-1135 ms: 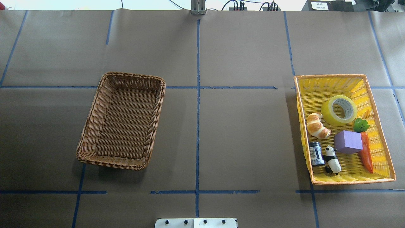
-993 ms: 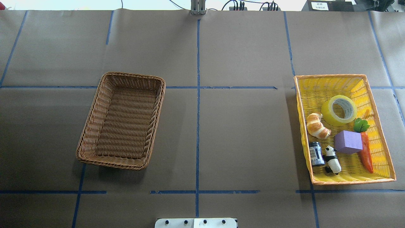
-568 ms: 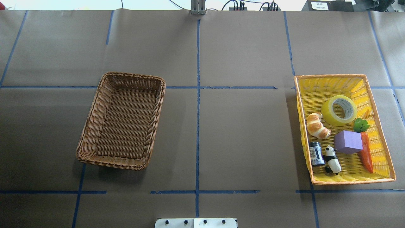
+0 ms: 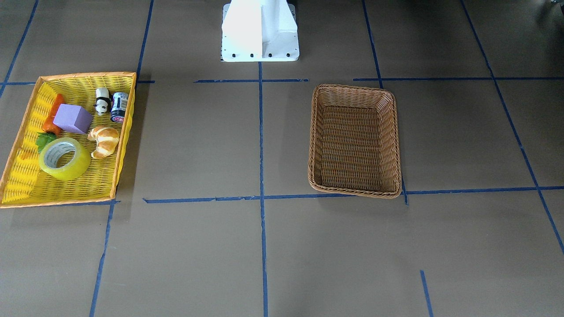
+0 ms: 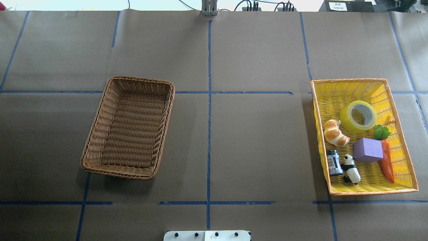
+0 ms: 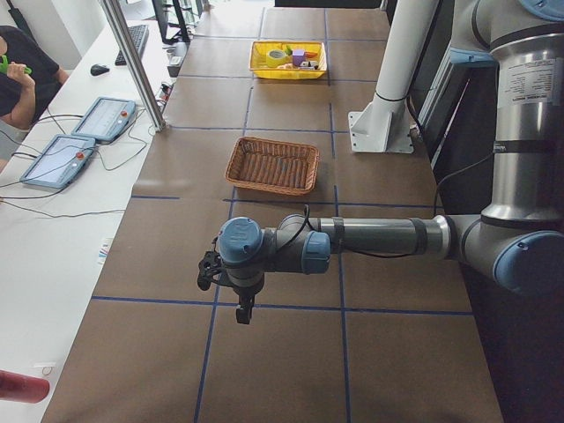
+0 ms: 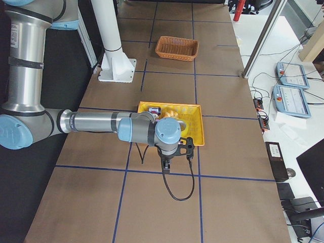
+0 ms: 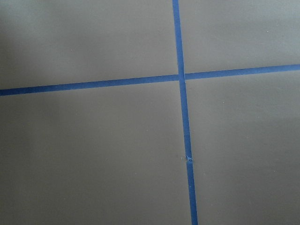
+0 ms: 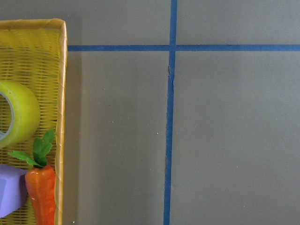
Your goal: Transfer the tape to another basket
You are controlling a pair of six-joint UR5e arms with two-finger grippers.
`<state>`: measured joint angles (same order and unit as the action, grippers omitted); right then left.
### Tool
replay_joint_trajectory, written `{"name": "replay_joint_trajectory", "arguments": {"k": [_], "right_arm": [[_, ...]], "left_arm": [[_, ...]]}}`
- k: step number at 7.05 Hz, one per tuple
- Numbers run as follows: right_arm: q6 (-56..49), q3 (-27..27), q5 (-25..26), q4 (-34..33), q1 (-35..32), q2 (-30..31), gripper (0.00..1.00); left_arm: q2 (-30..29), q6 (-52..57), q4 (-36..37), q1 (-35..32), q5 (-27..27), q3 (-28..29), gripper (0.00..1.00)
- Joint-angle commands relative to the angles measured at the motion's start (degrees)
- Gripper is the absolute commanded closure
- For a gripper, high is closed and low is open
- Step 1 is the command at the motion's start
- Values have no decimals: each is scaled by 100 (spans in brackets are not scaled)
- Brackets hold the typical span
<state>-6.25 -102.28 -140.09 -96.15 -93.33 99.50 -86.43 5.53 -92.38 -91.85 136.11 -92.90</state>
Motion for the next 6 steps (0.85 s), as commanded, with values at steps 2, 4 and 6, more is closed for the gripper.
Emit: {"name": "replay_joint_trajectory", "arguments": {"k": [2,4,6], "right_arm": [[45,-73,-9,0,0,-1,0],[560,-344,8,0,8,-201,0],[642,-460,34,-44,217,-711,0]], "left_arm": [[-6,9,-17,0,3,9,0],[-15,0,-17,0,3,-87,0],[-6,0,-26,-8,125,-105,0]]}}
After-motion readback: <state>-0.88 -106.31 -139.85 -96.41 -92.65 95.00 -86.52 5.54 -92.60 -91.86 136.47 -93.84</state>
